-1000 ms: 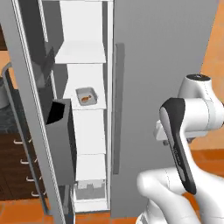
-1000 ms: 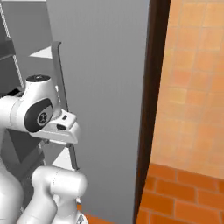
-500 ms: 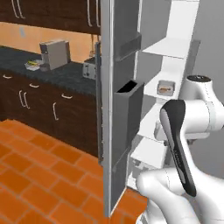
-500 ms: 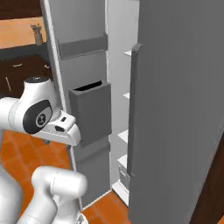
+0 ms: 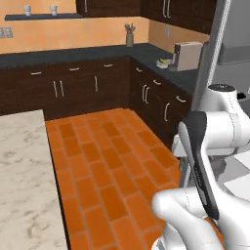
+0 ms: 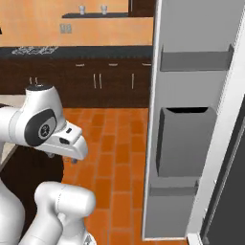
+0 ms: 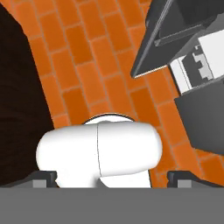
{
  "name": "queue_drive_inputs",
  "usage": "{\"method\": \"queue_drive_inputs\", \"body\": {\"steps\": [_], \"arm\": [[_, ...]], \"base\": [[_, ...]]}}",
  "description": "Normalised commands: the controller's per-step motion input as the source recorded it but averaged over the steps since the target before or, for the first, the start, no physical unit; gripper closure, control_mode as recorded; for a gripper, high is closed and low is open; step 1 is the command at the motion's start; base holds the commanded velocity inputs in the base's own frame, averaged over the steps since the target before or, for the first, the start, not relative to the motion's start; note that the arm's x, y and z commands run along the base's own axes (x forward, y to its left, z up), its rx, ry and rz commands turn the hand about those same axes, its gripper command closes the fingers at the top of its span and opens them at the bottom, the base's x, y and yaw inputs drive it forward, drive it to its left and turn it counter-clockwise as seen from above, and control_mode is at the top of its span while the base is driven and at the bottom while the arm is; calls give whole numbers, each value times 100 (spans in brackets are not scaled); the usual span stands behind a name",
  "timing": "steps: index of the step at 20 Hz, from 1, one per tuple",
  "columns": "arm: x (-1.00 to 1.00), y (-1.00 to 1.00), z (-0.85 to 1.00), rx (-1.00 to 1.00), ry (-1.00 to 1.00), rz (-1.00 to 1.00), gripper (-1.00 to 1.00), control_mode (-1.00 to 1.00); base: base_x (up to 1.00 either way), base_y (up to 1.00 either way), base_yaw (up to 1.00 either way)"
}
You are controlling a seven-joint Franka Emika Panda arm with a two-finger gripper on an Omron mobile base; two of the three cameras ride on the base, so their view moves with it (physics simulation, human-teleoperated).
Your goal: Take the meat container that has the chicken drumstick and place it on the second highest rack of the freezer. Then take the vegetable container that has the cucumber and carrot and place it on the highest rack of the freezer.
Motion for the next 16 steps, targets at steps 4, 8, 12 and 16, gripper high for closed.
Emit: {"method": "queue_drive_inputs", "body": {"steps": [4,8,12,16], "arm": [[0,0,0,0,0,0,-100,100],[0,0,0,0,0,0,-100,100],[0,0,0,0,0,0,-100,100],[0,0,0,0,0,0,-100,100]], "base": [[26,38,48],[75,34,3],[93,22,0],[100,16,0]]}}
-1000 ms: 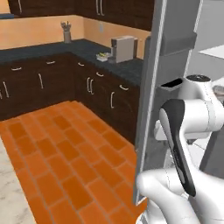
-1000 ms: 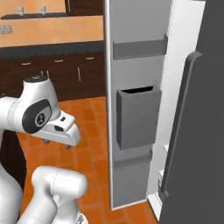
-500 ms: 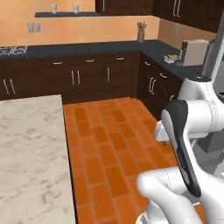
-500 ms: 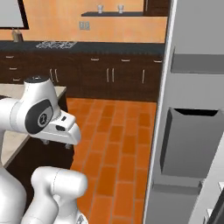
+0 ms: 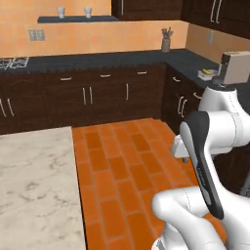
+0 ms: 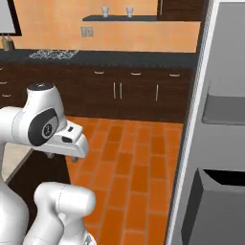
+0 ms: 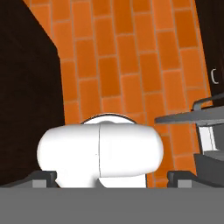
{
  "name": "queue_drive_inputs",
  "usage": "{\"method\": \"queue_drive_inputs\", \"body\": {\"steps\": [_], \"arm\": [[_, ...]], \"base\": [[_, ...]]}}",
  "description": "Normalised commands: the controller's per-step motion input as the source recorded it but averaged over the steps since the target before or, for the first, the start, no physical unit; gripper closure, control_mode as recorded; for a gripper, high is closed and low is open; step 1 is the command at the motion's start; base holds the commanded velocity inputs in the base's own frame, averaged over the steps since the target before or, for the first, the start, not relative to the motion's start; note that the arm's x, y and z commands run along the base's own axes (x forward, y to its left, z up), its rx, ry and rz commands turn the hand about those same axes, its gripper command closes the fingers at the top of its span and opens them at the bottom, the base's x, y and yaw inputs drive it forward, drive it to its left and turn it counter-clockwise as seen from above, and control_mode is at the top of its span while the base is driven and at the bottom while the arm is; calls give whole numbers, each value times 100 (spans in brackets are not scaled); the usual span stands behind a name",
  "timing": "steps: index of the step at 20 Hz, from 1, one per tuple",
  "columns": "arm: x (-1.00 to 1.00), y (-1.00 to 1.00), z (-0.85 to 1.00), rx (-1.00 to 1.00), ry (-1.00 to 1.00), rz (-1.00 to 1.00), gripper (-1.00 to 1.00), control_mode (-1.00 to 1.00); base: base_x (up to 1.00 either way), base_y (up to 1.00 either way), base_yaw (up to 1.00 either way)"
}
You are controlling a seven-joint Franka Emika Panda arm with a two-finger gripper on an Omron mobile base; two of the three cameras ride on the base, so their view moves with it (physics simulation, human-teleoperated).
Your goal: Take the meat container that has the chicken drumstick and place it on the second highest rack of the freezer. Then take the vegetable container that has the cucumber and carrot and place it on the highest rack of the freezer.
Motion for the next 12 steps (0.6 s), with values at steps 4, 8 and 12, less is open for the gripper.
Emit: {"method": "queue_drive_inputs", "body": {"steps": [4,8,12], "arm": [[0,0,0,0,0,0,-100,100],[0,0,0,0,0,0,-100,100],[0,0,0,0,0,0,-100,100]], "base": [[100,13,0],[100,0,0],[100,0,-4]]}}
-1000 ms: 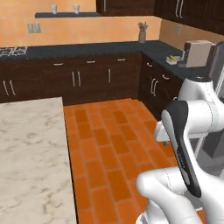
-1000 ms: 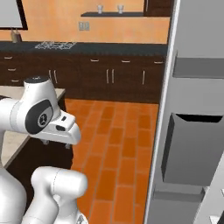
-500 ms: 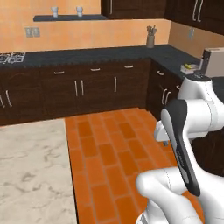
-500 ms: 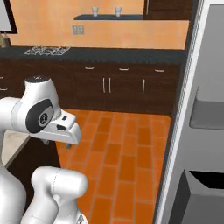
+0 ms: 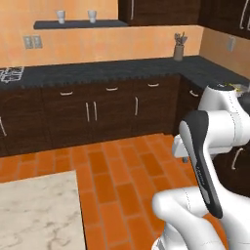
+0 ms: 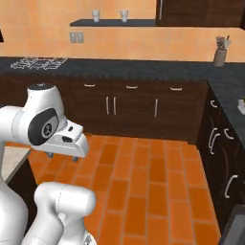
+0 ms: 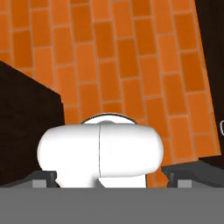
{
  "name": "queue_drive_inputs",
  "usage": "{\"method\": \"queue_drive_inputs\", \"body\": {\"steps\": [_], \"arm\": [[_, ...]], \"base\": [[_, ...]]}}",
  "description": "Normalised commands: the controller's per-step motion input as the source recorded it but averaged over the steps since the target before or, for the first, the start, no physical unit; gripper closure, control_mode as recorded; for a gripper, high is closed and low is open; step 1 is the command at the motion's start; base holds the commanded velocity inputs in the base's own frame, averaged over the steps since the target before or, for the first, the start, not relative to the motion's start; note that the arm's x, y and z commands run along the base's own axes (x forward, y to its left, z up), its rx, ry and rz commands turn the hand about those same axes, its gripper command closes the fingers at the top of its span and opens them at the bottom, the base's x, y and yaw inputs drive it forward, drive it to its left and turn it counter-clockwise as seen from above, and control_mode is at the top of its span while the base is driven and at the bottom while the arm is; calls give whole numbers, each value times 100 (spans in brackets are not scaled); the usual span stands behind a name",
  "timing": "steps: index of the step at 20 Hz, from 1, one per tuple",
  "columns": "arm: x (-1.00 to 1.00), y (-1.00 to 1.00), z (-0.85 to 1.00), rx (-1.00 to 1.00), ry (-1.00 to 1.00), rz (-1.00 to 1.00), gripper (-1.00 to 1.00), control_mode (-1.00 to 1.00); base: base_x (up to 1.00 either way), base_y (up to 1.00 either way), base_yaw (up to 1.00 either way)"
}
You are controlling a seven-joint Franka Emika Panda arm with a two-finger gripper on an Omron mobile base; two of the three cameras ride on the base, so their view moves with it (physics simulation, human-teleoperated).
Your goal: Take the meat container that has the chicken drumstick and place it on the second highest rack of the freezer. Then take the vegetable container that has the cucumber and carrot and place it on the highest rack of the freezer.
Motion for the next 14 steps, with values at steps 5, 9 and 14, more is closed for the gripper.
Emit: {"method": "queue_drive_inputs", "body": {"steps": [5,9,14], "arm": [[0,0,0,0,0,0,-100,100],[0,0,0,0,0,0,-100,100],[0,0,0,0,0,0,-100,100]], "base": [[100,-1,-4],[100,-7,-27],[97,0,-41]]}}
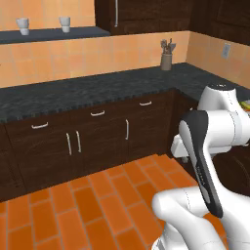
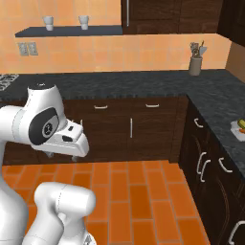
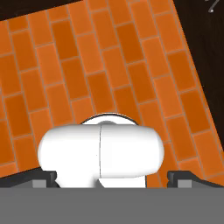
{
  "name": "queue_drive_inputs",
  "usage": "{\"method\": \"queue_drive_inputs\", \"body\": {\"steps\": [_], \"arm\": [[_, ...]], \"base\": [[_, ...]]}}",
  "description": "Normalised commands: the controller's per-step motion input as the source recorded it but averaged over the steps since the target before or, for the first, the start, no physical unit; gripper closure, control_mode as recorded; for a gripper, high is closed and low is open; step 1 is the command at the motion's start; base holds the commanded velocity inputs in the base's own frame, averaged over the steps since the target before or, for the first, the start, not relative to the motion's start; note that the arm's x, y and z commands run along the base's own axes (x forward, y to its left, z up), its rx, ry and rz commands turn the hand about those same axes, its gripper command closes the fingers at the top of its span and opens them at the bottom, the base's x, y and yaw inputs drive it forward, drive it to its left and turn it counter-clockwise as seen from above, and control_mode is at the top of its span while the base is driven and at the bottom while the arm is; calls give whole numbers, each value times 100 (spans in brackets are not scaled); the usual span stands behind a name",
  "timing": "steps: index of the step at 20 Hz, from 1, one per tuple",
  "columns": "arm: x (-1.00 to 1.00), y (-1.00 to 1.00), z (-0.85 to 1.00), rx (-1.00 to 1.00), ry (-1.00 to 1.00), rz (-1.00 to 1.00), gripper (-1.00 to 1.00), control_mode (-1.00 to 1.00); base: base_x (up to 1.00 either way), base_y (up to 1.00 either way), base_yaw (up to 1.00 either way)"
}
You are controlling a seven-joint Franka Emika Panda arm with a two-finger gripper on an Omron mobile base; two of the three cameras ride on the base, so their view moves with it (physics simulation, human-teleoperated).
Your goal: Take the meat container that has the chicken drumstick and place it on the second highest rack of the freezer. Then take the vegetable container that has the cucumber and carrot and place it on the highest rack of the freezer.
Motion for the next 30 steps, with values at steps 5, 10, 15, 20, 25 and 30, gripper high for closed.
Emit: {"method": "queue_drive_inputs", "body": {"steps": [5,10,15,20,25,30], "arm": [[0,0,0,0,0,0,-100,100],[0,0,0,0,0,0,-100,100],[0,0,0,0,0,0,-100,100],[0,0,0,0,0,0,-100,100],[0,0,0,0,0,0,-100,100],[0,0,0,0,0,0,-100,100]], "base": [[75,1,-54],[55,20,-66],[38,39,-74],[41,47,-74],[64,51,-67],[69,65,-58]]}}
